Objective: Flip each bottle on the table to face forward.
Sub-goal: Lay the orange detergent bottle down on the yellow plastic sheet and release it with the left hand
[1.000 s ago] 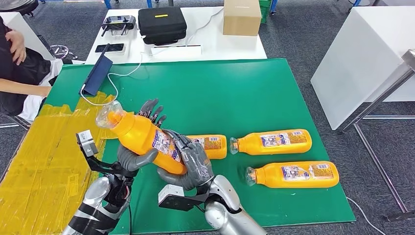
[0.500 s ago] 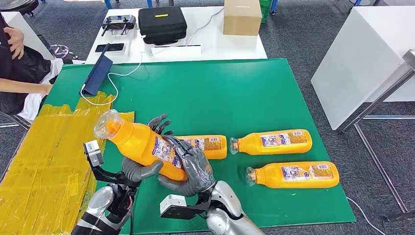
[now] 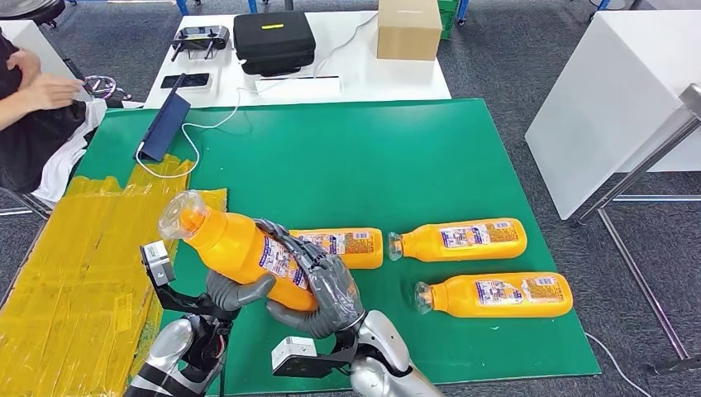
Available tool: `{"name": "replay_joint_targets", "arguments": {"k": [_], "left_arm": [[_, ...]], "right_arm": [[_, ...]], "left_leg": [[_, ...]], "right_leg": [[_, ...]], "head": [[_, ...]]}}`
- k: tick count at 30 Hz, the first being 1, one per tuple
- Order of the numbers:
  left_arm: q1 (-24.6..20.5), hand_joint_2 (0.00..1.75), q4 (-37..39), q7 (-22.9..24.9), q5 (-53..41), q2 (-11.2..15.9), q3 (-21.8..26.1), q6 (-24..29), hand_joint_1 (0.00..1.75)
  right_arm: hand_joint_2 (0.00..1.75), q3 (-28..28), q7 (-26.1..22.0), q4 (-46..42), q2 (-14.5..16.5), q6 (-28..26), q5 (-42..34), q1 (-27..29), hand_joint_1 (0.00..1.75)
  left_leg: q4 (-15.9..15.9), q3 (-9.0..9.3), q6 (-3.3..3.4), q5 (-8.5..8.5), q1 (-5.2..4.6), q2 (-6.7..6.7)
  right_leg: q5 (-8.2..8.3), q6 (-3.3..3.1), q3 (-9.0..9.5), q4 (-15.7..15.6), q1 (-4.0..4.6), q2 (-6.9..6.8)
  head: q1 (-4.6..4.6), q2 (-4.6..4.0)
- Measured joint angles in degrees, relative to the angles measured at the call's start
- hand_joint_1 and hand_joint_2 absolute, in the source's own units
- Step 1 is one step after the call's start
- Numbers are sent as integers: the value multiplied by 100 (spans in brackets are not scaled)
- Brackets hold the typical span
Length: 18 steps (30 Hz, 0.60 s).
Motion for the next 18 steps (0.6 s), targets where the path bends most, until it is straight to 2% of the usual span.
{"name": "replay_joint_targets", "arguments": {"k": [17, 18], "left_arm": [[13, 175, -8, 0, 0, -10, 2, 5, 175], [13, 175, -8, 0, 0, -10, 2, 5, 161]], "right_arm": [[175, 1, -8, -1, 0, -27, 2, 17, 175], [175, 2, -8, -1, 0, -29, 3, 17, 175]], "left_leg": [[0, 0, 0, 0, 0, 0], [0, 0, 0, 0, 0, 0]], "right_leg": [[0, 0, 0, 0, 0, 0], [0, 0, 0, 0, 0, 0]], "head": [[-1, 0], [-1, 0]]}}
